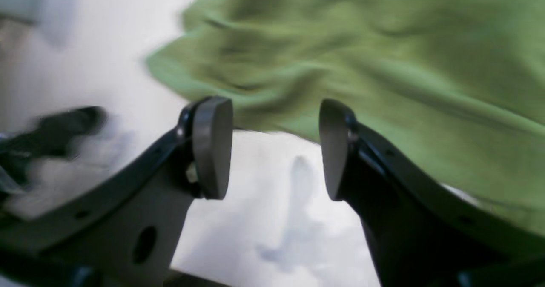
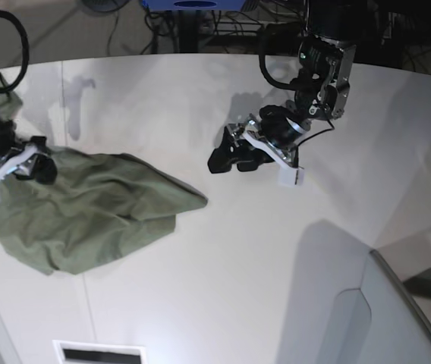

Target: Layout the t-shirt on the table in an organized manner, then fold the t-shirt properly

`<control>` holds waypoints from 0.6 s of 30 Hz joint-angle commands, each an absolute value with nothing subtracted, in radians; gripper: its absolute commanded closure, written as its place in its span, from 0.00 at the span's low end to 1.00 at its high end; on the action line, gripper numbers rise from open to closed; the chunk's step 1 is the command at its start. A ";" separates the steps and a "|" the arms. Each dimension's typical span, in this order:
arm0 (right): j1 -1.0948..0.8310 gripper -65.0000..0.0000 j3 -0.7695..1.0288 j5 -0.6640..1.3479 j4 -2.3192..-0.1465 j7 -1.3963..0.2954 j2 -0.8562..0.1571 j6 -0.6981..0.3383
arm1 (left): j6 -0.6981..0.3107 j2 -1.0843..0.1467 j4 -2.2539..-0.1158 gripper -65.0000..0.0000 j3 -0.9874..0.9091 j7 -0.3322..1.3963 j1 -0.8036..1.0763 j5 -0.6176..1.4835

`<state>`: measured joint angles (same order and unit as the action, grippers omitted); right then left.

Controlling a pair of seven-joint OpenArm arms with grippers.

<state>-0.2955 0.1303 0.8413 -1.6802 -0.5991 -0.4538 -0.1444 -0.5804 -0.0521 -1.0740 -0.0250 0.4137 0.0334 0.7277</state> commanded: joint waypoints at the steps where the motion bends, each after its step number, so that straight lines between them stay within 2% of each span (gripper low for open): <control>1: -0.306 0.54 0.136 0.811 -1.693 -0.568 -0.466 -0.150 | -0.628 -0.035 -1.059 0.21 -0.024 0.394 -0.001 0.750; 5: -0.349 0.54 0.137 0.618 -1.692 -0.549 -0.410 -0.151 | -0.698 0.002 -0.941 0.21 -0.031 0.394 -0.065 0.750; 10: -0.369 0.54 0.139 0.455 -1.689 -0.547 -0.335 -0.153 | -0.698 0.048 -0.848 0.21 -0.035 0.394 -0.134 0.750; 18: -0.384 0.54 0.170 0.387 -1.689 -0.545 -0.298 -0.153 | -0.697 0.099 -0.716 0.21 -0.036 0.386 -0.242 0.748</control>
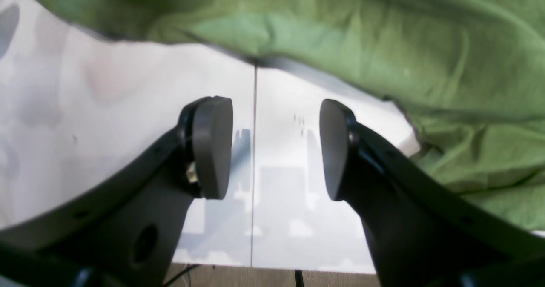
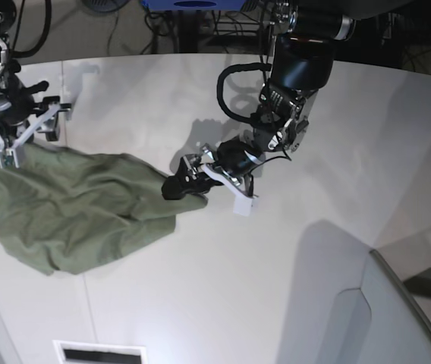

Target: Layout the t-shirt on the table in an organized manner, then fold the t-shirt properly

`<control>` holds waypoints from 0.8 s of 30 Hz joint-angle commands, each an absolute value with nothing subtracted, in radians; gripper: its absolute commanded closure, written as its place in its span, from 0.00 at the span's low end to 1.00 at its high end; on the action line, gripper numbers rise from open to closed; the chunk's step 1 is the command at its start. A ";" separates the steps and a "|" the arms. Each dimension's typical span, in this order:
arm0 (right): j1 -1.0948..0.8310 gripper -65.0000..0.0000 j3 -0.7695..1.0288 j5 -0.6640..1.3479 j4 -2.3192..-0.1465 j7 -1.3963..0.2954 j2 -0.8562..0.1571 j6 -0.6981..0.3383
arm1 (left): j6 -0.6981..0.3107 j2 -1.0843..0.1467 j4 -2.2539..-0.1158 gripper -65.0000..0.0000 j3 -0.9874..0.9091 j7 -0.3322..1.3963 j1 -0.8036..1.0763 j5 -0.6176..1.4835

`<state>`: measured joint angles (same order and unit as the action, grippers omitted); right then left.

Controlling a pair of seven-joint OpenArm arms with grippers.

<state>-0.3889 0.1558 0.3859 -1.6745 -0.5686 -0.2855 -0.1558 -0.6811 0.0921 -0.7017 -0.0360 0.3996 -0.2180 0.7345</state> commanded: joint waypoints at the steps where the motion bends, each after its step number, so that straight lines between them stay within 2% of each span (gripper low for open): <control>1: -0.389 0.54 0.188 0.387 -1.687 -0.545 -0.292 -0.153 | -0.697 0.099 -0.707 0.21 -0.036 0.386 -0.251 0.748; 6: -0.398 0.54 0.306 0.387 -1.664 -0.545 -0.252 -0.156 | -0.696 0.113 -0.690 0.23 -0.038 0.384 -0.286 0.746; 12: -0.409 0.54 0.398 0.392 -1.590 -0.545 -0.249 -0.157 | -0.668 0.127 -0.639 0.53 -0.025 0.295 -0.306 0.743; 18: -0.420 0.54 0.458 0.394 -1.583 -0.544 -0.220 -0.157 | -0.654 0.127 -0.492 0.73 -0.024 0.216 -0.360 0.739; 20: -0.414 0.54 0.504 0.394 -1.583 -0.544 -0.194 -0.197 | -0.654 0.127 -0.473 0.84 -0.022 0.202 -0.371 0.739; 22: -0.410 0.54 0.562 0.394 -1.583 -0.544 -0.170 -0.277 | -0.654 0.127 -0.473 1.00 -0.022 0.202 -0.374 0.739; 24: -0.397 0.54 0.622 0.392 -1.577 -0.545 -0.139 -0.340 | -0.653 0.127 -0.475 1.00 -0.022 0.202 -0.374 0.739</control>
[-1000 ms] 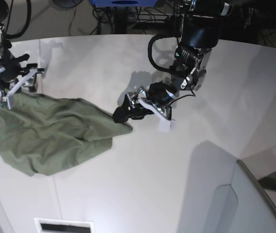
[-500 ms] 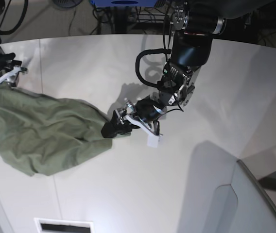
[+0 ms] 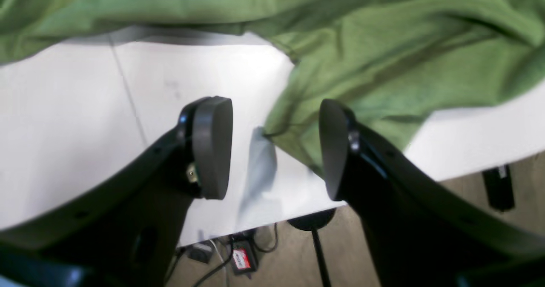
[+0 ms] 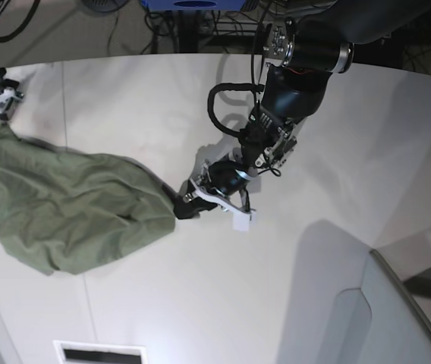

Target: Layout the t-shirt on the table in an organized manner, then fold the t-shirt properly

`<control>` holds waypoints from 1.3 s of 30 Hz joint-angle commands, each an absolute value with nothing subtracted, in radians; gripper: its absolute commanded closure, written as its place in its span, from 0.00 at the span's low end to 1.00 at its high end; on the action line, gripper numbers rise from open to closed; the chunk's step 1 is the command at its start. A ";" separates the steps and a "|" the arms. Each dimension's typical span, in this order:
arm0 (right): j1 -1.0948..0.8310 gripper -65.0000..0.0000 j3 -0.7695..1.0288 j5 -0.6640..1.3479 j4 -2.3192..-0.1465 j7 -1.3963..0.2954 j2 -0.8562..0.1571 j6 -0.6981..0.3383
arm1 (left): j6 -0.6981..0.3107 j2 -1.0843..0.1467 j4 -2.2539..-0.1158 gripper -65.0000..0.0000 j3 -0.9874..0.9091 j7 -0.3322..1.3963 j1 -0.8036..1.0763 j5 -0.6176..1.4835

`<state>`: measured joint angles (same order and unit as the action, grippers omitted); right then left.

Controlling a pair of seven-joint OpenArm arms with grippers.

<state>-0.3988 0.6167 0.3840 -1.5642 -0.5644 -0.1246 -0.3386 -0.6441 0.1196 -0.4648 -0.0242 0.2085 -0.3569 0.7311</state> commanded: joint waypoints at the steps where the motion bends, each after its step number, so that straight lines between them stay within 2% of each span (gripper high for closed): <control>1: -0.394 0.54 0.662 0.392 -1.566 -0.547 -0.120 -0.361 | -0.653 0.124 -0.475 1.00 -0.022 0.203 -0.374 0.739; 7: -0.275 0.52 0.992 0.394 -1.460 -0.556 -0.025 -0.455 | -0.653 0.081 -0.519 1.00 -0.021 0.213 -0.358 0.739; 10: -0.213 0.52 1.093 0.394 -1.385 -0.613 -0.048 -0.533 | -0.650 0.030 -0.624 1.00 -0.022 0.263 -0.300 0.739; 12: -0.165 0.45 1.135 0.390 -1.299 -0.671 -0.114 -0.576 | -0.627 -0.004 -0.719 1.00 -0.022 0.294 -0.262 0.739; 15: -0.110 0.34 1.147 0.392 -1.129 -0.713 -0.226 -0.585 | -0.581 -0.035 -0.843 1.00 -0.022 0.308 -0.202 0.739; 19: -0.053 0.33 1.155 0.392 -0.926 -0.711 -0.329 -0.588 | -0.578 -0.051 -0.917 1.00 -0.022 0.308 -0.156 0.739; 22: -0.039 0.33 1.155 0.394 -0.848 -0.700 -0.366 -0.588 | -0.578 -0.051 -0.917 1.00 -0.022 0.308 -0.150 0.739; 26: -0.039 0.33 1.148 0.394 -0.834 -0.702 -0.361 -0.591 | -0.578 -0.050 -0.921 1.00 -0.022 0.309 -0.150 0.739; 30: -0.044 0.33 1.148 0.394 -0.842 -0.759 -0.321 -0.694 | -0.578 -0.048 -0.923 1.00 -0.022 0.309 -0.150 0.739; 39: -0.048 0.34 1.148 0.387 -0.842 -0.799 -0.300 -0.698 | -0.578 -0.050 -0.915 1.00 -0.022 0.309 -0.150 0.739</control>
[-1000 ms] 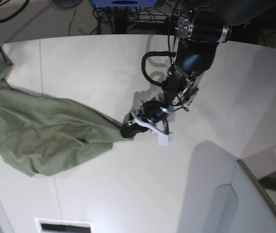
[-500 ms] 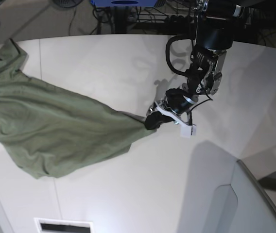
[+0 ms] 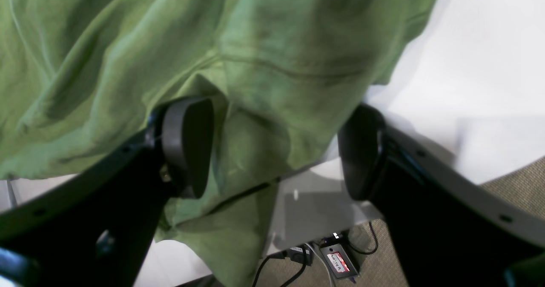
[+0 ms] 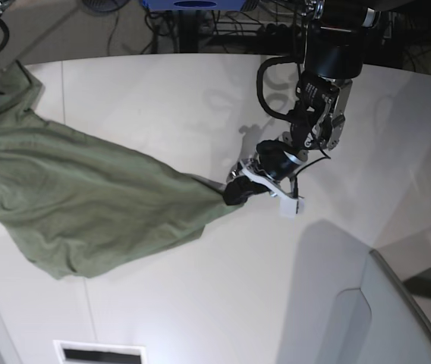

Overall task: Layout the t-shirt on the table in an organized manner, then fold the t-shirt properly
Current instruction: 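Lift the shirt with the left gripper and drag it across the table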

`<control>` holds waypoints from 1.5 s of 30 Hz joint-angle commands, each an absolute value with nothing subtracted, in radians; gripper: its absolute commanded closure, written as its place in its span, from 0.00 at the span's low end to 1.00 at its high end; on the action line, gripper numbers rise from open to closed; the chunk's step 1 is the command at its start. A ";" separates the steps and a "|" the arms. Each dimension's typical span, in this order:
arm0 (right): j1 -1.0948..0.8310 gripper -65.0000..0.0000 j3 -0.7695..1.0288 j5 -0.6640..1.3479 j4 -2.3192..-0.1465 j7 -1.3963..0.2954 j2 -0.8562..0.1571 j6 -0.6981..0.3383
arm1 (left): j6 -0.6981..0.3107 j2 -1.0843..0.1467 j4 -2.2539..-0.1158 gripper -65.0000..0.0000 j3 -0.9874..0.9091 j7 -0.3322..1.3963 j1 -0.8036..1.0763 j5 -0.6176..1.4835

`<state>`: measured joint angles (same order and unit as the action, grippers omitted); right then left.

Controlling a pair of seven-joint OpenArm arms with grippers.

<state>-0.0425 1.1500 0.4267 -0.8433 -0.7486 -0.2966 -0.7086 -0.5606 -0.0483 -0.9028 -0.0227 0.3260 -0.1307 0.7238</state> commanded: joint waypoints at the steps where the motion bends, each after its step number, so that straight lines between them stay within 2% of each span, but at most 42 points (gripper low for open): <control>1: -0.048 0.35 1.148 0.387 -0.842 -0.800 -0.300 -0.698 | -0.578 -0.050 -0.915 1.00 -0.022 0.309 -0.150 0.739; 3: -0.048 0.45 1.148 0.387 -0.840 -0.802 -0.300 -0.698 | -0.578 -0.050 -0.915 1.00 -0.022 0.309 -0.150 0.739; 4: -0.048 0.54 1.148 0.387 -0.840 -0.803 -0.300 -0.698 | -0.578 -0.050 -0.915 1.00 -0.022 0.309 -0.150 0.739; 7: -0.058 0.87 1.147 0.389 -0.842 -0.805 -0.300 -0.698 | -0.578 -0.050 -0.915 1.00 -0.022 0.309 -0.150 0.739; 9: -0.061 0.99 1.147 0.390 -0.843 -0.805 -0.302 -0.698 | -0.578 -0.050 -0.918 1.00 -0.022 0.309 -0.150 0.739; 12: -0.074 1.00 1.147 0.387 -0.914 -0.806 -0.302 -0.698 | -0.578 -0.051 -0.924 1.00 -0.021 0.309 -0.150 0.737; 16: -0.097 1.00 1.147 0.387 -1.135 -0.900 -0.298 -0.698 | -0.568 -0.085 -0.964 1.00 0.044 0.309 -0.151 0.737; 20: -0.099 1.00 1.145 0.386 -1.372 -1.024 -0.305 -0.698 | -0.429 -0.139 -1.136 1.00 0.139 0.309 -0.130 0.739; 25: -0.097 1.00 1.142 0.386 -1.624 -1.127 -0.318 -0.698 | -0.335 -0.223 -1.386 1.00 0.209 0.318 -0.131 0.739; 27: -0.091 1.00 1.119 0.387 -1.693 -1.153 -0.348 -0.698 | -0.309 -0.251 -1.474 1.00 0.213 0.377 -0.147 0.739; 32: -0.021 1.00 1.021 0.387 -1.742 -1.164 -0.427 -0.698 | -0.300 -0.275 -1.636 1.00 0.208 0.519 -0.232 0.739; 36: 0.050 1.00 0.972 0.386 -1.744 -1.165 -0.467 -0.698 | -0.300 -0.271 -1.679 1.00 0.180 0.607 -0.283 0.739; 40: 0.054 1.00 0.972 0.386 -1.741 -1.194 -0.463 -0.698 | -0.300 -0.246 -1.675 1.00 0.183 0.670 -0.266 0.745; 45: 0.024 1.00 0.980 0.384 -1.738 -1.191 -0.394 -0.698 | -0.305 -0.191 -1.672 1.00 0.182 0.679 -0.127 0.750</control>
<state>0.0093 0.9752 0.3775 -1.7203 -1.2160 -0.3595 -0.6975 -0.2985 -0.1883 -1.6547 0.1894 0.7013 -0.1051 0.7326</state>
